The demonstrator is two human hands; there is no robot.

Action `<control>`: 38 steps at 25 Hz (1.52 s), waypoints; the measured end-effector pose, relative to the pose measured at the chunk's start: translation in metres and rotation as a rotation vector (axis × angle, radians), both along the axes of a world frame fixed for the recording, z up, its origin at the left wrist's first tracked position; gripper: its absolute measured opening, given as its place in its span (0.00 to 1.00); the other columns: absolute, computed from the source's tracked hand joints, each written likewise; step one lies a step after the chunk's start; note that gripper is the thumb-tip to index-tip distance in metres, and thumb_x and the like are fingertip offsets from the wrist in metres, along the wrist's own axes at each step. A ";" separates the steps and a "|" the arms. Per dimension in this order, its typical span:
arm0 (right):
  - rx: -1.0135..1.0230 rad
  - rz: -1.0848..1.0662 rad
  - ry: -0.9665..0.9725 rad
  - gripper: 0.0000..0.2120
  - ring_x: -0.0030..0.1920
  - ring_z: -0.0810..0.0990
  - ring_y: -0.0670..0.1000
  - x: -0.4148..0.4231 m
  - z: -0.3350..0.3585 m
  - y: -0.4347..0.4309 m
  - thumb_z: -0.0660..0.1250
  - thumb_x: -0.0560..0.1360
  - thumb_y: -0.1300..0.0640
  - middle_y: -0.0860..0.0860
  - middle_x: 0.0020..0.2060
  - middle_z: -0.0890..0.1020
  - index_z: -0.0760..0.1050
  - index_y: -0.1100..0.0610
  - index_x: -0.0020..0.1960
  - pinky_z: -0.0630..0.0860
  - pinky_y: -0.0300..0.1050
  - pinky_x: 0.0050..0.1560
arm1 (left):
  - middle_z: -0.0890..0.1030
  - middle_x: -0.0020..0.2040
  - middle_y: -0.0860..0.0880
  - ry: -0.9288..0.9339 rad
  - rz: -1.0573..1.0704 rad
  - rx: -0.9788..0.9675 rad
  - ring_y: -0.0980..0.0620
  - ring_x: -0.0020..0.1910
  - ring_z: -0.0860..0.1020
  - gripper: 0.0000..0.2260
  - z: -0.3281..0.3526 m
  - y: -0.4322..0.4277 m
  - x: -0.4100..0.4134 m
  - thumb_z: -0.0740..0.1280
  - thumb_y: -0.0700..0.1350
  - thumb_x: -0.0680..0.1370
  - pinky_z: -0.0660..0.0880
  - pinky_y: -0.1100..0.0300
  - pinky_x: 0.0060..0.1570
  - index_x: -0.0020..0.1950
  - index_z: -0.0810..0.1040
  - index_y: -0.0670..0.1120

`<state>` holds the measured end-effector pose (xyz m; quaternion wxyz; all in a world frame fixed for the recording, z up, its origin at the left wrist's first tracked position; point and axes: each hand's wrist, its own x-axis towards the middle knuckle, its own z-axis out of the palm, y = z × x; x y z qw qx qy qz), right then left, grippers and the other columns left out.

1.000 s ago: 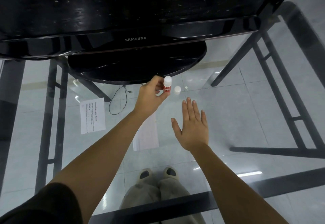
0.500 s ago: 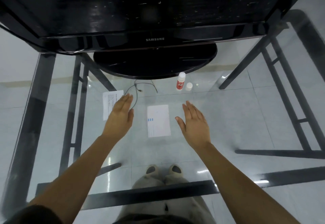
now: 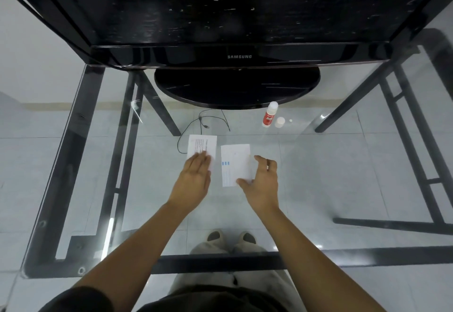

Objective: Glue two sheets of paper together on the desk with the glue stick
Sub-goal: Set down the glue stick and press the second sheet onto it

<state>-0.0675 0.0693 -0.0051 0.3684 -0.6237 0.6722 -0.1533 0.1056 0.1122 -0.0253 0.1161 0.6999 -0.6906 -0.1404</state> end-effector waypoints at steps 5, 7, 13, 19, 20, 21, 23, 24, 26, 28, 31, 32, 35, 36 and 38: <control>0.050 -0.036 -0.076 0.30 0.58 0.75 0.57 0.000 0.003 -0.002 0.73 0.68 0.62 0.55 0.64 0.65 0.63 0.56 0.65 0.78 0.49 0.55 | 0.73 0.65 0.36 0.040 0.034 -0.006 0.37 0.65 0.70 0.19 0.006 -0.002 0.012 0.65 0.38 0.77 0.67 0.45 0.65 0.66 0.70 0.34; 0.020 -0.026 -0.052 0.28 0.58 0.75 0.57 0.001 0.002 -0.001 0.73 0.69 0.63 0.55 0.64 0.66 0.64 0.55 0.64 0.77 0.47 0.54 | 0.72 0.66 0.36 0.029 0.031 0.006 0.37 0.65 0.69 0.18 0.007 -0.004 0.022 0.64 0.39 0.77 0.68 0.46 0.64 0.66 0.70 0.36; -0.007 -0.005 0.024 0.29 0.59 0.72 0.55 0.006 0.002 -0.002 0.73 0.68 0.63 0.55 0.64 0.63 0.63 0.55 0.64 0.75 0.42 0.54 | 0.73 0.66 0.39 0.006 0.010 0.049 0.38 0.64 0.69 0.18 0.009 -0.008 0.030 0.65 0.41 0.77 0.71 0.45 0.60 0.66 0.71 0.38; 0.035 -0.029 -0.018 0.30 0.57 0.74 0.56 0.009 0.003 -0.007 0.73 0.68 0.64 0.54 0.64 0.63 0.61 0.53 0.63 0.79 0.43 0.49 | 0.71 0.68 0.40 0.027 0.012 0.092 0.40 0.65 0.68 0.19 0.007 -0.008 0.034 0.65 0.43 0.77 0.72 0.44 0.60 0.67 0.70 0.41; 0.033 -0.031 -0.026 0.30 0.56 0.75 0.56 0.009 0.003 -0.007 0.73 0.68 0.64 0.54 0.64 0.63 0.61 0.53 0.63 0.79 0.42 0.46 | 0.70 0.69 0.41 0.029 0.016 0.106 0.40 0.65 0.67 0.19 0.007 -0.009 0.035 0.65 0.44 0.77 0.73 0.44 0.59 0.67 0.70 0.42; 0.031 -0.032 -0.028 0.30 0.56 0.76 0.56 0.009 0.003 -0.007 0.73 0.68 0.65 0.54 0.64 0.64 0.61 0.53 0.63 0.79 0.41 0.44 | 0.68 0.70 0.42 0.018 0.022 0.125 0.41 0.65 0.67 0.20 0.007 -0.010 0.037 0.64 0.46 0.77 0.73 0.44 0.59 0.68 0.69 0.43; 0.045 -0.031 -0.037 0.31 0.55 0.76 0.55 0.008 0.001 -0.007 0.72 0.68 0.65 0.55 0.62 0.68 0.61 0.53 0.64 0.78 0.40 0.42 | 0.65 0.72 0.45 -0.057 0.023 0.161 0.41 0.66 0.65 0.22 0.007 -0.012 0.042 0.63 0.50 0.78 0.70 0.43 0.60 0.70 0.66 0.47; 0.066 -0.034 -0.058 0.31 0.55 0.75 0.55 0.006 0.001 -0.008 0.72 0.68 0.65 0.55 0.61 0.70 0.60 0.53 0.64 0.78 0.40 0.43 | 0.65 0.73 0.46 -0.099 0.020 0.171 0.40 0.67 0.64 0.22 0.007 -0.013 0.044 0.63 0.52 0.77 0.68 0.42 0.62 0.70 0.66 0.49; 0.117 -0.059 -0.132 0.30 0.51 0.76 0.52 0.001 0.001 -0.009 0.71 0.69 0.65 0.55 0.57 0.75 0.60 0.52 0.64 0.76 0.35 0.38 | 0.65 0.73 0.47 -0.137 0.024 0.184 0.39 0.68 0.63 0.22 0.007 -0.013 0.047 0.63 0.54 0.77 0.66 0.40 0.63 0.70 0.66 0.50; 0.125 -0.139 -0.219 0.26 0.44 0.78 0.50 -0.010 0.003 -0.011 0.70 0.69 0.63 0.55 0.53 0.79 0.64 0.53 0.63 0.71 0.30 0.31 | 0.65 0.73 0.47 -0.147 0.026 0.186 0.40 0.68 0.63 0.22 0.008 -0.013 0.042 0.62 0.55 0.77 0.65 0.42 0.64 0.70 0.67 0.51; 0.050 -0.266 -0.310 0.16 0.40 0.78 0.45 -0.036 0.008 -0.012 0.70 0.71 0.60 0.52 0.50 0.80 0.72 0.54 0.57 0.71 0.27 0.31 | 0.66 0.72 0.46 -0.124 0.003 0.158 0.41 0.67 0.63 0.22 0.007 -0.016 0.021 0.63 0.55 0.76 0.66 0.45 0.63 0.69 0.68 0.50; 0.018 -0.280 -0.332 0.13 0.40 0.78 0.44 -0.044 0.009 -0.011 0.70 0.71 0.60 0.51 0.49 0.81 0.73 0.54 0.55 0.72 0.26 0.32 | 0.67 0.72 0.45 -0.104 -0.001 0.148 0.41 0.67 0.64 0.22 0.007 -0.019 0.011 0.63 0.55 0.76 0.66 0.45 0.62 0.69 0.68 0.50; -0.071 -0.313 -0.386 0.07 0.43 0.79 0.44 -0.063 0.014 -0.010 0.69 0.73 0.58 0.49 0.49 0.82 0.77 0.53 0.51 0.74 0.26 0.37 | 0.66 0.72 0.45 -0.065 -0.015 0.140 0.43 0.67 0.63 0.23 0.005 -0.027 -0.016 0.63 0.55 0.77 0.65 0.48 0.63 0.70 0.67 0.49; -0.097 -0.335 -0.404 0.06 0.44 0.80 0.44 -0.067 0.015 -0.010 0.68 0.73 0.58 0.49 0.49 0.82 0.77 0.53 0.50 0.75 0.27 0.39 | 0.65 0.72 0.45 -0.065 -0.029 0.146 0.44 0.68 0.62 0.23 0.004 -0.029 -0.024 0.62 0.55 0.77 0.65 0.49 0.64 0.70 0.67 0.50; -0.147 -0.379 -0.441 0.06 0.46 0.80 0.44 -0.074 0.018 -0.009 0.68 0.74 0.57 0.48 0.48 0.82 0.79 0.53 0.51 0.76 0.28 0.41 | 0.64 0.73 0.46 -0.057 -0.051 0.151 0.45 0.68 0.61 0.23 0.001 -0.032 -0.038 0.61 0.56 0.77 0.64 0.50 0.65 0.71 0.65 0.50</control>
